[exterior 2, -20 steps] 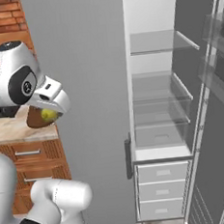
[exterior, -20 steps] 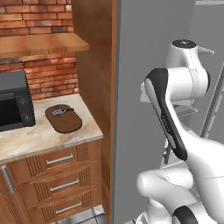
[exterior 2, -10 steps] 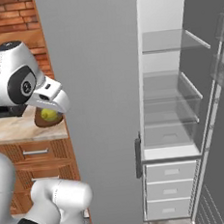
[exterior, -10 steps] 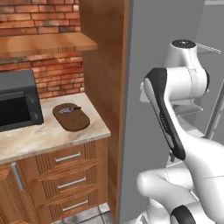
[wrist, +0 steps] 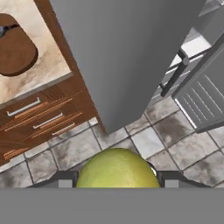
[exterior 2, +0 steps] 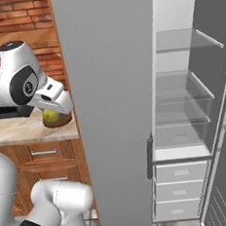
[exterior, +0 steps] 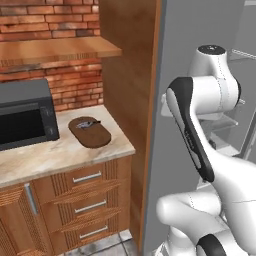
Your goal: Retrieve a lemon from the fridge and place it on the cutting board with the fish.
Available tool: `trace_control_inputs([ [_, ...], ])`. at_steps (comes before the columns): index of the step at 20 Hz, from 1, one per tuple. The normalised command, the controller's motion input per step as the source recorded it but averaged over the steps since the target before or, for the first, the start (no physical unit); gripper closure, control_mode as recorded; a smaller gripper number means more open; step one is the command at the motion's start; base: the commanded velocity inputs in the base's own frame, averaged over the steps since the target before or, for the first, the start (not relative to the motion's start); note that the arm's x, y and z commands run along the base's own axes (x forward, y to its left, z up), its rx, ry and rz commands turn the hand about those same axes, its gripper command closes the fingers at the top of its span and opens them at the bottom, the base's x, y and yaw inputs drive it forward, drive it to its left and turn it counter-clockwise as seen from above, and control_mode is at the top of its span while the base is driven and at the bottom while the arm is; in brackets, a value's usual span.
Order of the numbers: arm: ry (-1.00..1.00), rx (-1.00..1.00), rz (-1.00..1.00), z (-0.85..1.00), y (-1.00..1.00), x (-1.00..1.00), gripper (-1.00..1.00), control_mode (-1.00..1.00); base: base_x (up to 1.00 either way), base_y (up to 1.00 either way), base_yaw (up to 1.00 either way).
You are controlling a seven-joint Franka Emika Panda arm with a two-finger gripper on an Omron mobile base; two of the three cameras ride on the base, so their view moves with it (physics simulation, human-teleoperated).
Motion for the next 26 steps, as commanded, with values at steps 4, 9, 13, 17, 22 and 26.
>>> trace_control_inputs([
  [4, 0.00, 0.00, 0.00, 0.00, 0.00, 0.00, 1.00, 1.00, 0.00, 0.67, 0.00],
  [9, 0.00, 0.00, 0.00, 0.00, 0.00, 0.00, 1.00, 1.00, 0.00, 0.69, 0.00],
  [13, 0.00, 0.00, 0.00, 0.00, 0.00, 0.00, 1.00, 1.00, 0.13, 0.51, 0.00],
  [17, 0.00, 0.00, 0.00, 0.00, 0.00, 0.00, 1.00, 1.00, 0.26, 0.60, 0.00],
  [22, 0.00, 0.00, 0.00, 0.00, 0.00, 0.00, 1.00, 1.00, 0.40, 0.63, 0.00],
  [26, 0.00, 0.00, 0.00, 0.00, 0.00, 0.00, 1.00, 1.00, 0.52, 0.12, 0.00],
])
